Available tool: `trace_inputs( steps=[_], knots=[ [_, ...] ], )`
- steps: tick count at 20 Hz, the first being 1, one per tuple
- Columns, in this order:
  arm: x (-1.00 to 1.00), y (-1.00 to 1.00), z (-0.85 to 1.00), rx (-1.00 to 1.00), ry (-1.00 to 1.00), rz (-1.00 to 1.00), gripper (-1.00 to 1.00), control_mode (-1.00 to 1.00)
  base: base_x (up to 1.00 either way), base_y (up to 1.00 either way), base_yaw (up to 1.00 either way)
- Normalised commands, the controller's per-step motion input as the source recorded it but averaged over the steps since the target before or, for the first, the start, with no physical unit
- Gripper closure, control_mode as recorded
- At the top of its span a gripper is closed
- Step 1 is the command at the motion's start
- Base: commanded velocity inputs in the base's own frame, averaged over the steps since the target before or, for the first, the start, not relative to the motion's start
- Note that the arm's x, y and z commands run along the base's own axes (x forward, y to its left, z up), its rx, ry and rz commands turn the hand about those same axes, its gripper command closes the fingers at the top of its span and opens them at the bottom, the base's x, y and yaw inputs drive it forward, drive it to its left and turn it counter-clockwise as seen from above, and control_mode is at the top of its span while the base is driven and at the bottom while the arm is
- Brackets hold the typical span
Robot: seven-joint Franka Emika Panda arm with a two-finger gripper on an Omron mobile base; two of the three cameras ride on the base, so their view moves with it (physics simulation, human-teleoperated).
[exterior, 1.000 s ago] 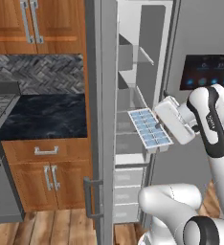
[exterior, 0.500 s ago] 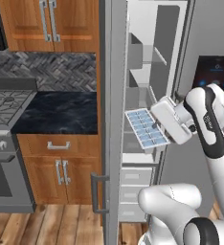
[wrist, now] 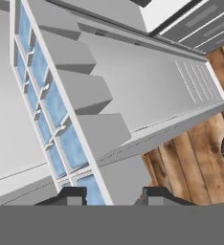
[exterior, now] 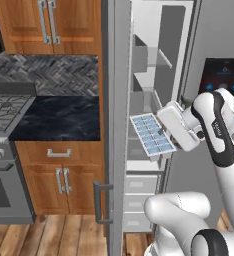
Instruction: The ice cube tray has been filled with water. Take the tray and place it in the freezer to make ice. Close the freezer door after placing the tray.
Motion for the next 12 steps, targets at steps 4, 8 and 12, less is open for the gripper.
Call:
trace_inputs(
  steps=[4, 8, 12],
  knots=[
    [0.0, 0.0, 0.0, 0.0, 0.0, 0.0, 1.0, 1.0, 0.34, -0.07, -0.04],
    [0.0, 0.0, 0.0, 0.0, 0.0, 0.0, 1.0, 1.0, 0.5, -0.14, -0.02],
    [0.0, 0.0, 0.0, 0.0, 0.0, 0.0, 1.0, 1.0, 0.57, -0.08, -0.01]
  ],
)
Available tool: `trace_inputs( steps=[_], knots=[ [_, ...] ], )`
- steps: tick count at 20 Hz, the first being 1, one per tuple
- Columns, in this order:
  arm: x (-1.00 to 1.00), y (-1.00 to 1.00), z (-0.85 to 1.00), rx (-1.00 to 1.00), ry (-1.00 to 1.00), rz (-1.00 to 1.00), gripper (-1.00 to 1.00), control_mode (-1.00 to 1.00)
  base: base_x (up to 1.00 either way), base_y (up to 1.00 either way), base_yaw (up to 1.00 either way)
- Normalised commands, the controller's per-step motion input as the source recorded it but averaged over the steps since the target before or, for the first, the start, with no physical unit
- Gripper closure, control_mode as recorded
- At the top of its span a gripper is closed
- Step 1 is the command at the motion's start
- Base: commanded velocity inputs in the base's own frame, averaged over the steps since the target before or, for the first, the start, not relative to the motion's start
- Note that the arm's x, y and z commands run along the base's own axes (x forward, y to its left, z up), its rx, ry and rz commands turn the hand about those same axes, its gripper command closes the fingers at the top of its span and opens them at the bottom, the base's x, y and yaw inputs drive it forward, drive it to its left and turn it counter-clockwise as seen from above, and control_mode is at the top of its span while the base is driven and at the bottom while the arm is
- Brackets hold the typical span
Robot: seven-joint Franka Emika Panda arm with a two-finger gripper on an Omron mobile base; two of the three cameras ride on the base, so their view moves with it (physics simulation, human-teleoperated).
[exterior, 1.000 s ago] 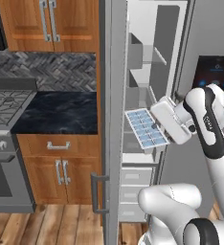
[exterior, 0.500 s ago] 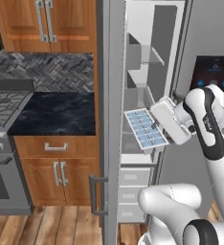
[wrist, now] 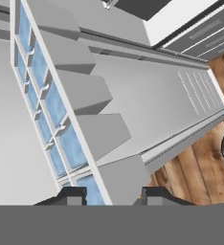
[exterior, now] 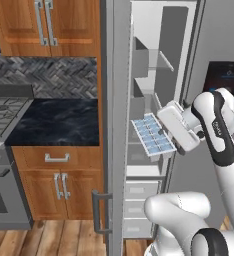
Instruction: The ice cube tray has been filled with water. Take the tray and place it in the freezer to make ice. Close the freezer door after placing the tray.
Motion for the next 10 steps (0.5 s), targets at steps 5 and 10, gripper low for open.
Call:
trace_inputs(
  steps=[5, 10],
  knots=[
    [0.0, 0.0, 0.0, 0.0, 0.0, 0.0, 1.0, 1.0, 0.11, -0.03, -0.02],
    [0.0, 0.0, 0.0, 0.0, 0.0, 0.0, 1.0, 1.0, 0.0, -0.01, -0.09]
  ],
)
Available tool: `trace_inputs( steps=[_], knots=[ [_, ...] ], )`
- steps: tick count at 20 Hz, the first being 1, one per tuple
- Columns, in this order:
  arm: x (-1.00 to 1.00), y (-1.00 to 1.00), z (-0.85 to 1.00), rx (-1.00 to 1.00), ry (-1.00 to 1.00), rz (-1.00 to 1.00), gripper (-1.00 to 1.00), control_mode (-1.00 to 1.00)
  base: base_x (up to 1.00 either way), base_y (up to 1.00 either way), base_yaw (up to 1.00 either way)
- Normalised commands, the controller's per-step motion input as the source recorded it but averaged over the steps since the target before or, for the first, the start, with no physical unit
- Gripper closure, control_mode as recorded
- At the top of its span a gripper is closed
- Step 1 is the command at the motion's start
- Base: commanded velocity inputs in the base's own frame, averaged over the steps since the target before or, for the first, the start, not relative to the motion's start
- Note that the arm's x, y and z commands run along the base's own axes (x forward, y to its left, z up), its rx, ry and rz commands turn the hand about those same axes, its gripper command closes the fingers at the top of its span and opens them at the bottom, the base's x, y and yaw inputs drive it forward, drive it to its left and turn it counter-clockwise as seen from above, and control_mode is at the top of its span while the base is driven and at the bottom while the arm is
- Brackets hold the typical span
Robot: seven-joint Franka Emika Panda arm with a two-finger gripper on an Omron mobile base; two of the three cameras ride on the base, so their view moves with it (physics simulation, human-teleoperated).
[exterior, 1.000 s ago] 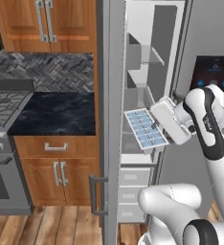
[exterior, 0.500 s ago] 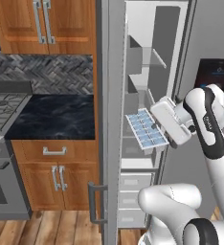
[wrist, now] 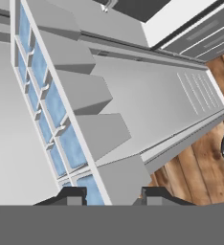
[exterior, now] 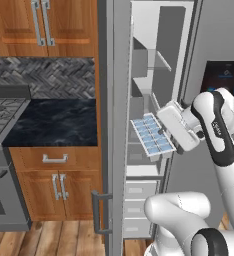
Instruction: The ice cube tray has been filled with water. Take the tray and place it in the freezer to make ice. Close the freezer door after placing the tray.
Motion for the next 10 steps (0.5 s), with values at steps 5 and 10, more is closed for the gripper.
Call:
trace_inputs(
  steps=[5, 10],
  knots=[
    [0.0, 0.0, -0.01, 0.0, 0.0, -0.02, 1.0, -1.0, 0.0, 0.0, -0.09],
    [0.0, 0.0, 0.0, 0.0, 0.0, -0.05, 1.0, -1.0, 0.0, 0.0, 0.0]
  ],
)
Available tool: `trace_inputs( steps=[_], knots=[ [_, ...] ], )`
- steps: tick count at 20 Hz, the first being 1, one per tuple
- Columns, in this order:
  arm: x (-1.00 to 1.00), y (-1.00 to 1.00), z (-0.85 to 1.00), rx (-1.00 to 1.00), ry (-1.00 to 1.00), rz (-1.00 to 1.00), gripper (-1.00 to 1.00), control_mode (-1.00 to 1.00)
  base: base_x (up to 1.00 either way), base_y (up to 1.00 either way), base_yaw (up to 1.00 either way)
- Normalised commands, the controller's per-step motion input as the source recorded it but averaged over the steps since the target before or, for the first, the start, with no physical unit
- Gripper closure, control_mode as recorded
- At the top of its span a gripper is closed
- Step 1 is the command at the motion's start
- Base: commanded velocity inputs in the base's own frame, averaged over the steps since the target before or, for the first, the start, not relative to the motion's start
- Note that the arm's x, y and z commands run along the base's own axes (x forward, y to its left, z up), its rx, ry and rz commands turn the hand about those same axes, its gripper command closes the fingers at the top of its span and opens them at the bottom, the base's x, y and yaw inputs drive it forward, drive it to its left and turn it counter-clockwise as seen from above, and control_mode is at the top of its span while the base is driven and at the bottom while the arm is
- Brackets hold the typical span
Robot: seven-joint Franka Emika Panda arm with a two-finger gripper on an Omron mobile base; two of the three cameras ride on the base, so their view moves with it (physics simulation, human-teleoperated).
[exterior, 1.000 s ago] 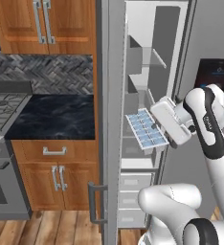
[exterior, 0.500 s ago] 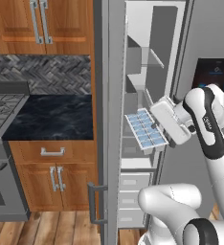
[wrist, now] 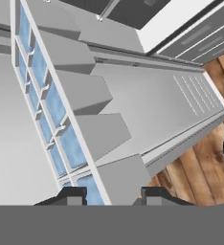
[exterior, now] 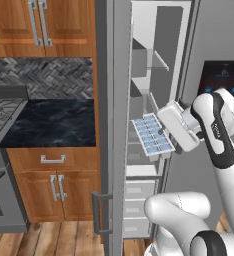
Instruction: The ice cube tray has been filled with water. Take the tray and place it in the freezer to make ice. Close the freezer door after placing the tray.
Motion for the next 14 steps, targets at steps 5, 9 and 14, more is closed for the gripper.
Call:
trace_inputs(
  steps=[5, 9, 14],
  knots=[
    [-0.1, -0.08, 0.0, 0.0, 0.0, 0.0, 1.0, -1.0, 0.0, 0.0, 0.0],
    [-0.07, -0.21, 0.0, 0.0, 0.0, -0.04, 1.0, -1.0, 0.0, 0.0, 0.0],
    [0.02, -0.22, 0.0, 0.0, 0.0, -0.11, 1.0, -1.0, 0.0, 0.0, 0.0]
  ],
)
